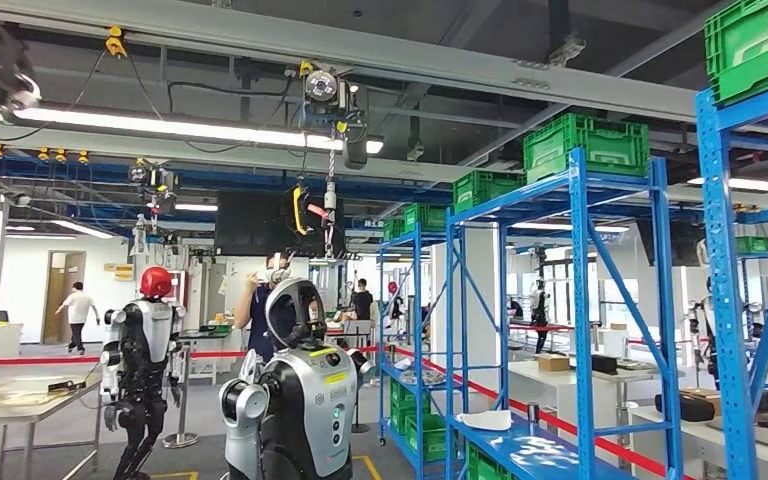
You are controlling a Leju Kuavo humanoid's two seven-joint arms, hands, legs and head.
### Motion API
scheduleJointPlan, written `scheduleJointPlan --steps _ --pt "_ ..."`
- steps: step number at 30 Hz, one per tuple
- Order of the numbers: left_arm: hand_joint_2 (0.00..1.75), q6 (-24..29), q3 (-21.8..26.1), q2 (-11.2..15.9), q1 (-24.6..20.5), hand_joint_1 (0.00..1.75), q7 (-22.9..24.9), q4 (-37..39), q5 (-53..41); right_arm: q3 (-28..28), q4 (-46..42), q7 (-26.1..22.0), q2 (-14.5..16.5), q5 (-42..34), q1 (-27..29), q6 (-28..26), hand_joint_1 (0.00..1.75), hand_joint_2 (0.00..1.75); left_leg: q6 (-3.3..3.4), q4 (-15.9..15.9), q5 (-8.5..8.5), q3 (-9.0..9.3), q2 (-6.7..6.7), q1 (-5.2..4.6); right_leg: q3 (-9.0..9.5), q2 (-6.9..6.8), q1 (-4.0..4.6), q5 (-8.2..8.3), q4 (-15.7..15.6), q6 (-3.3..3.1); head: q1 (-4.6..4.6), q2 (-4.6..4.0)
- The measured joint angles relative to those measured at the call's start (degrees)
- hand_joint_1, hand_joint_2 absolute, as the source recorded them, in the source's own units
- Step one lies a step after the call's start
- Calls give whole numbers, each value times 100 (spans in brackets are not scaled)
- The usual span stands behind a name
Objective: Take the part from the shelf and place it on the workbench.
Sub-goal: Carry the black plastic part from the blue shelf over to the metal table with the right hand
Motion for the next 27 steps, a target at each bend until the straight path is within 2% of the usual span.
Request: scheduleJointPlan --steps 1,2,3,4,5,6,7,8,9,10,11,12,13,14,15,16,18,19,20,22,23,24,25,26,27 --pt "175 0 0 2 0 0 0 0 3 2 2 -1 -1 0 -3 1 175 175 -38 3 8 -23 -65 13 23 11 10 -28 -39 -28 0 0" --pt "175 0 1 4 3 0 -1 0 8 3 3 -1 1 0 -7 3 175 175 -74 -8 18 -36 -132 33 36 -52 22 -33 -58 -62 -8 0" --pt "175 1 1 7 5 0 0 0 13 5 3 -1 4 0 -10 4 175 175 -106 -1 11 -38 -113 37 65 -128 26 -29 -86 -97 -12 1" --pt "175 2 1 8 3 0 0 0 15 7 3 0 9 0 -12 5 175 175 -136 64 -33 -61 1 32 102 -212 26 -28 -115 -136 -8 1" --pt "175 3 0 8 0 0 0 0 16 9 3 1 14 0 -10 5 175 175 -164 228 -130 -129 170 28 144 -301 26 -31 -143 -171 -1 1" --pt "175 2 -1 7 -2 0 1 0 17 10 3 1 17 0 -8 5 175 175 -188 508 -273 -253 376 31 181 -395 37 -42 -160 -201 12 1" --pt "175 1 -1 7 -4 0 2 0 16 10 3 0 18 0 -5 5 175 175 -211 866 -434 -430 519 45 207 -485 51 -60 -164 -223 24 0" --pt "175 -1 -1 7 -3 0 3 0 16 10 3 -1 18 0 -5 5 175 175 -228 1215 -564 -606 580 64 226 -577 64 -78 -164 -235 28 0" --pt "175 -1 -1 7 -2 0 3 0 18 10 4 -1 18 0 -4 5 175 175 -238 1449 -615 -728 606 78 245 -666 73 -98 -164 -238 36 0" --pt "175 -1 -1 7 -1 0 3 0 18 10 4 -1 18 0 -4 5 175 175 -242 1485 -563 -751 618 85 265 -750 78 -118 -164 -235 40 0" --pt "175 0 0 7 -1 0 3 0 20 10 5 0 18 0 -5 5 175 175 -236 1303 -415 -658 640 87 292 -828 81 -140 -164 -228 46 0" --pt "175 1 1 8 -1 0 2 0 21 10 5 1 18 0 -6 5 175 175 -217 957 -211 -474 708 81 326 -898 84 -164 -164 -216 54 0" --pt "175 1 1 9 -2 0 -1 0 22 10 5 1 19 0 -7 5 175 175 -190 591 -63 -279 848 54 358 -960 89 -190 -165 -199 64 0" --pt "175 1 0 8 -4 0 -4 0 23 11 5 1 19 0 -8 5 175 175 -146 283 28 -123 981 19 382 -1012 100 -215 -162 -174 75 0" --pt "175 1 0 8 -5 0 -7 0 25 12 5 3 19 0 -8 5 175 175 -102 104 52 -40 1087 -18 399 -1065 109 -234 -164 -145 78 0" --pt "175 1 0 9 -5 0 -9 0 27 14 5 5 19 0 -9 6 175 175 -59 43 22 -27 1127 -54 408 -1122 115 -248 -170 -114 79 1" --pt "175 3 1 9 1 0 -9 0 34 15 4 12 18 0 -15 7 175 175 20 -16 31 -26 1005 -60 438 -1219 103 -285 -186 -46 64 1" --pt "175 4 1 8 2 0 -13 0 36 16 5 14 18 0 -18 8 175 175 54 -53 43 -9 930 -49 440 -1141 88 -330 -151 -18 61 0" --pt "175 3 1 4 -1 0 -14 -1 37 16 4 15 17 0 -20 8 175 175 85 -90 57 13 861 -32 390 -990 76 -423 -17 1 50 0" --pt "175 -2 0 -6 -7 0 -18 -1 37 16 6 19 16 1 -14 9 175 175 128 -120 61 38 721 -14 75 -618 62 -718 599 15 29 0" --pt "175 -5 0 -10 -8 0 -16 -1 37 16 7 21 14 1 -11 9 175 175 140 -118 56 42 645 -14 -146 -533 61 -852 980 19 17 0" --pt "175 -5 -1 -13 -6 0 -16 0 39 17 9 26 13 1 -8 9 175 175 145 -115 50 49 560 -14 -329 -503 60 -902 1257 28 10 0" --pt "175 -6 -1 -15 -6 0 -16 0 43 17 10 32 11 2 -8 9 175 175 144 -112 44 59 474 -12 -429 -497 55 -843 1356 35 7 0" --pt "175 -6 -1 -15 -5 0 -16 0 48 18 13 42 10 2 -8 8 175 175 134 -104 35 72 384 -7 -426 -490 49 -675 1238 43 3 0" --pt "175 -6 -1 -16 -5 0 -16 0 54 19 14 55 9 2 -9 8 175 175 115 -90 21 86 293 2 -331 -452 37 -432 933 49 3 0"
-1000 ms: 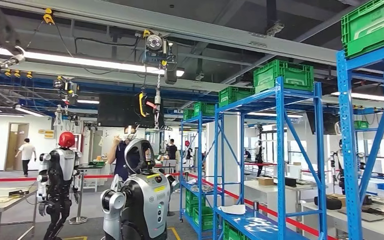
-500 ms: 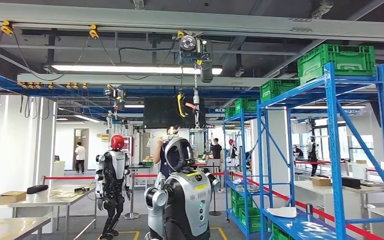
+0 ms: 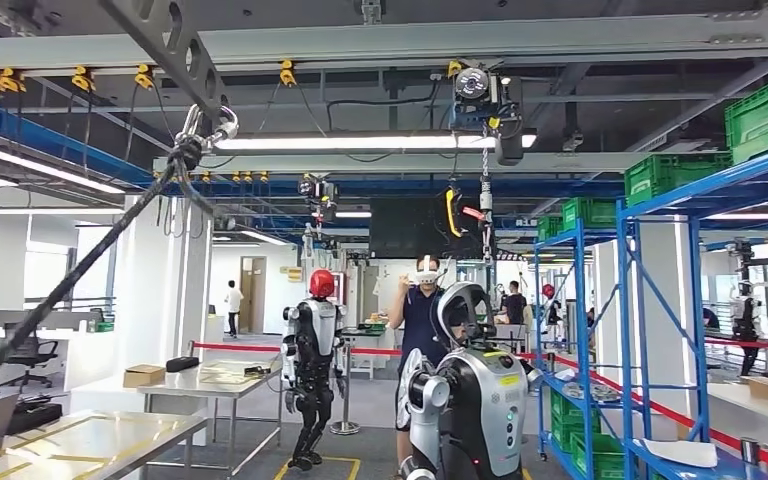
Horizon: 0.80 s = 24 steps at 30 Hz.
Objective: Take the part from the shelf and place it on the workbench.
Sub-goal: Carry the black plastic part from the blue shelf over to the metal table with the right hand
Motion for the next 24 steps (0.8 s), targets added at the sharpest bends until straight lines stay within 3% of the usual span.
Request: scheduleJointPlan --steps 2,4,6,8,11,13,14,15,17,19,21,22,24 --pt "175 0 -1 -1 -1 0 -3 0 13 1 3 22 -2 2 0 0 175 175 -60 60 -40 -8 -165 14 250 246 -40 354 -676 9 -1 0" --pt "175 1 -1 1 -4 0 -7 0 38 3 4 38 -4 9 -4 2 175 175 -127 108 -53 -57 -286 29 363 423 -49 410 -964 -19 7 4" --pt "175 4 0 7 -3 0 -9 0 68 5 4 46 -4 17 -17 10 175 175 -193 109 -46 -89 -393 56 385 327 -29 402 -993 -93 9 5" --pt "175 8 -4 12 -5 0 -10 0 95 6 4 47 -1 20 -25 17 175 175 -251 248 -146 -145 -247 54 438 175 -25 401 -1033 -171 12 2" --pt "175 10 -16 14 -10 0 -15 0 117 7 4 48 3 28 -21 19 175 175 -303 1158 -577 -561 209 57 510 -80 13 367 -1065 -250 36 0" --pt "175 13 -20 15 -9 0 -20 0 128 7 4 48 3 33 -20 20 175 175 -311 1613 -678 -797 303 74 534 -252 37 336 -1064 -266 51 1" --pt "175 14 -21 15 -8 0 -23 0 133 7 4 49 3 34 -21 20 175 175 -304 1555 -581 -775 321 77 548 -328 42 320 -1064 -263 62 1" --pt "175 16 -21 16 -9 0 -25 0 137 7 4 49 3 34 -21 21 175 175 -287 1300 -406 -649 351 75 570 -398 46 301 -1064 -256 77 1" --pt "175 18 -24 21 -11 0 -27 0 139 9 4 49 5 35 -22 27 175 175 -217 589 -88 -287 580 24 628 -524 60 254 -1064 -223 104 1" --pt "175 19 -30 26 -14 0 -27 -1 146 11 4 49 7 35 -20 34 175 175 -123 187 -33 -93 804 -56 666 -645 78 214 -1068 -169 109 2" --pt "175 22 -33 28 -12 0 -26 -1 160 18 4 49 8 35 -26 36 175 175 -58 110 -70 -74 752 -92 702 -780 76 187 -1090 -106 101 2" --pt "175 25 -33 28 -8 0 -26 -1 166 21 4 49 8 35 -32 37 175 175 -37 74 -58 -56 676 -81 727 -759 64 159 -1086 -76 97 2" --pt "175 27 -36 26 -4 0 -22 -2 171 27 3 48 9 35 -36 38 175 175 13 0 -34 -2 536 -39 636 -468 39 -15 -830 -28 77 1"
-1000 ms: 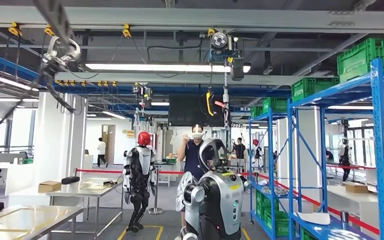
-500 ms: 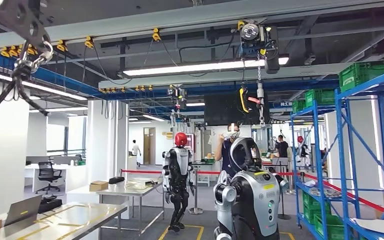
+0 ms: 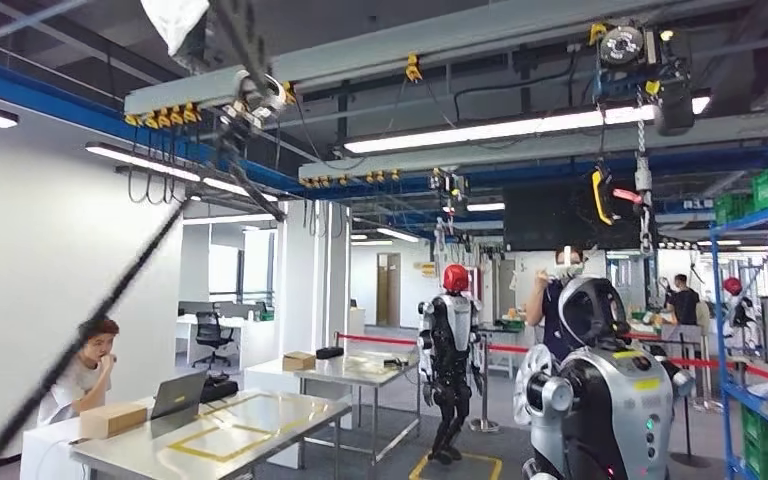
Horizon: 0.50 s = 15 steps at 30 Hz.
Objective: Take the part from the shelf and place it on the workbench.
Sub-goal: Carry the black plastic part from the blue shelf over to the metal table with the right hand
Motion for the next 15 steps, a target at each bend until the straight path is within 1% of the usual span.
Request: scheduleJointPlan --steps 1,2,3,4,5,6,7,8,9,10,11,12,13,14,15 --pt "175 -2 -2 -2 0 0 2 0 0 4 0 0 -1 0 5 1 175 175 19 -16 5 15 -65 17 -161 205 -12 -149 306 10 -10 0" --pt "175 -4 -3 -3 -2 0 4 0 0 7 0 0 -1 0 11 1 175 175 33 -17 3 18 -134 23 -380 338 -17 -303 691 18 -21 -1" --pt "175 -8 -3 -4 -2 0 5 0 1 9 1 1 -2 0 16 1 175 175 39 -14 -2 22 -210 26 -591 395 -19 -407 1042 28 -28 -1" --pt "175 -8 -3 -5 -1 0 6 0 1 11 2 1 -2 0 19 1 175 175 41 -11 -7 29 -289 27 -741 414 -22 -414 1253 40 -30 -1" --pt "175 -9 -2 -6 -1 0 7 0 2 12 2 1 -3 0 19 1 175 175 34 -4 -14 39 -375 32 -792 420 -26 -302 1258 52 -31 -1" --pt "175 -11 -2 -7 -1 0 7 0 3 13 3 2 -3 0 20 1 175 175 20 8 -25 51 -462 40 -739 440 -35 -93 1047 62 -34 -1" --pt "175 -13 -2 -8 -1 0 4 0 4 14 3 3 -3 0 20 2 175 175 -4 28 -42 57 -548 52 -618 524 -53 158 694 76 -37 -1" --pt "175 -14 -2 -9 -3 0 2 0 4 16 4 4 -4 0 21 2 175 175 -38 62 -63 49 -630 53 -484 667 -76 338 341 86 -39 -1" --pt "175 -16 -3 -9 -6 0 -1 0 4 17 5 5 -5 0 23 3 175 175 -72 97 -79 29 -703 58 -377 796 -94 439 68 78 -39 -1" --pt "175 -16 -3 -8 -6 0 -2 0 5 17 7 5 -6 0 24 4 175 175 -109 120 -87 0 -765 64 -318 892 -102 462 -85 61 -39 -1" --pt "175 -16 -3 -6 -7 0 -3 0 7 19 8 6 -7 0 22 5 175 175 -146 130 -82 -26 -828 74 -297 909 -94 428 -125 26 -41 -1" --pt "175 -16 -3 -3 -5 0 -3 0 10 19 7 7 -4 0 17 8 175 175 -179 125 -73 -45 -895 91 -287 845 -86 421 -142 -19 -47 -1" --pt "175 -16 -3 -1 -4 0 -1 0 15 19 7 8 -1 0 12 10 175 175 -212 130 -77 -52 -880 97 -269 770 -82 422 -158 -60 -50 -1" --pt "175 -16 -3 1 -5 0 1 0 19 20 7 9 3 0 10 13 175 175 -242 184 -116 -72 -783 93 -241 692 -82 422 -178 -102 -47 -1" --pt "175 -17 -3 2 -7 0 3 0 23 21 7 9 7 0 11 16 175 175 -267 336 -209 -136 -631 87 -210 608 -82 418 -200 -138 -43 -1"
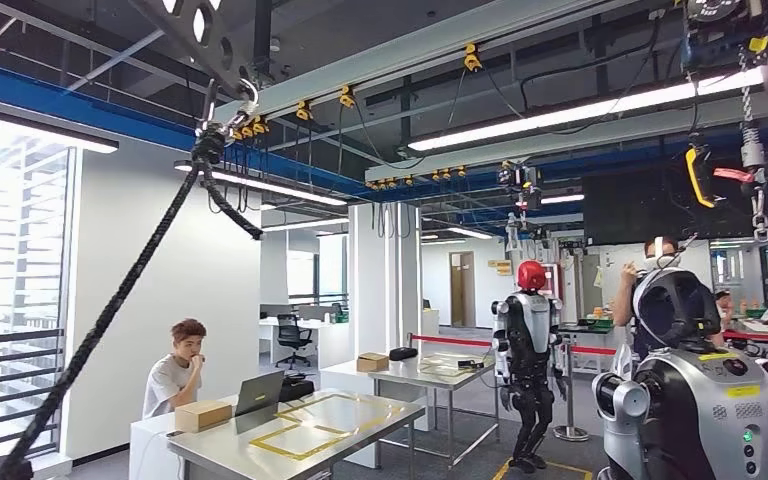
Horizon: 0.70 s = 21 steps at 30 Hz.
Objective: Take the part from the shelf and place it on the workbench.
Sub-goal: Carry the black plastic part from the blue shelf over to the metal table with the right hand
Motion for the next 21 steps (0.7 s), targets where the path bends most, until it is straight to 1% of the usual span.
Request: scheduleJointPlan --steps 1,2,3,4,5,6,7,8,9,10,11,12,13,14,15,16,17,18,19,20,21 --pt "175 -1 -1 0 -1 0 3 0 10 1 1 1 2 0 2 4 175 175 -21 267 -141 -117 186 -1 29 -87 11 -10 -14 -31 9 0" --pt "175 -2 -1 1 -2 0 4 0 21 1 1 0 3 0 5 8 175 175 -39 618 -302 -286 316 6 50 -175 25 -25 -20 -53 17 0" --pt "175 -3 -1 1 -1 0 5 0 35 1 2 0 2 0 5 11 175 175 -50 965 -433 -461 375 17 64 -263 38 -40 -21 -66 21 0" --pt "175 -3 -1 2 1 0 7 0 50 1 4 1 3 0 4 14 175 175 -54 1197 -484 -582 400 25 77 -347 48 -56 -21 -74 35 0" --pt "175 -2 -1 2 2 0 8 0 62 1 5 1 3 0 4 14 175 175 -49 1245 -435 -615 411 29 90 -425 56 -72 -20 -74 53 1" --pt "175 -2 -1 3 3 0 9 0 71 1 7 2 3 0 3 15 175 175 -34 1087 -293 -545 428 28 109 -495 63 -89 -20 -71 75 1" --pt "175 -1 -1 4 3 0 10 0 77 2 9 2 3 0 2 17 175 175 -3 760 -87 -381 487 18 136 -562 70 -110 -21 -65 102 1" --pt "175 1 -1 7 2 0 10 0 81 3 9 2 3 0 1 20 175 175 43 412 66 -202 628 -14 165 -625 76 -131 -26 -53 126 1" --pt "175 4 -2 8 1 0 9 -1 83 4 9 2 3 0 0 24 175 175 95 108 170 -50 774 -59 193 -684 88 -153 -29 -34 141 0" --pt "175 7 -2 9 0 0 6 -1 85 6 9 2 3 -2 0 28 175 175 146 -92 201 44 900 -102 211 -744 98 -170 -32 -9 149 1" --pt "175 9 -2 9 0 0 3 -1 87 8 10 3 3 -6 -1 31 175 175 182 -164 169 65 960 -140 223 -808 105 -183 -39 20 151 1" --pt "175 11 -2 8 1 0 -1 -1 90 9 10 3 3 -10 -7 34 175 175 209 -204 161 66 914 -158 242 -880 112 -193 -49 52 146 1" --pt "175 14 -2 6 4 0 -4 -1 94 9 11 4 4 -15 -14 35 175 175 233 -242 162 82 846 -138 267 -908 105 -212 -59 88 142 2" --pt "175 17 -1 4 6 0 -9 -2 97 9 11 6 5 -17 -22 36 175 175 254 -286 177 108 763 -119 281 -813 94 -250 -35 118 139 1" --pt "175 19 -1 2 6 0 -12 -3 98 8 12 7 5 -17 -29 37 175 175 277 -330 191 139 691 -94 249 -653 82 -330 76 141 128 1" --pt "175 18 -1 -3 5 0 -15 -4 99 8 13 8 5 -17 -30 37 175 175 295 -363 203 165 622 -68 140 -450 70 -456 307 160 115 1" --pt "175 16 -1 -6 1 0 -17 -4 99 9 15 9 5 -17 -27 38 175 175 306 -370 204 172 551 -64 -38 -277 64 -603 638 168 102 0" --pt "175 14 -1 -8 0 0 -16 -4 99 9 17 9 5 -17 -24 38 175 175 314 -368 201 174 480 -60 -248 -210 64 -740 1004 178 84 0" --pt "175 14 -1 -10 0 0 -15 -4 99 9 22 9 4 -17 -20 39 175 175 315 -365 197 178 401 -59 -432 -190 63 -805 1294 191 72 0" --pt "175 13 -1 -10 1 0 -15 -4 99 10 29 9 4 -17 -19 39 175 175 312 -360 192 185 318 -56 -537 -187 60 -756 1409 202 62 0" --pt "175 13 -1 -11 1 0 -15 -5 99 10 35 9 3 -17 -18 39 175 175 303 -350 184 193 230 -50 -547 -182 55 -602 1323 212 54 0"
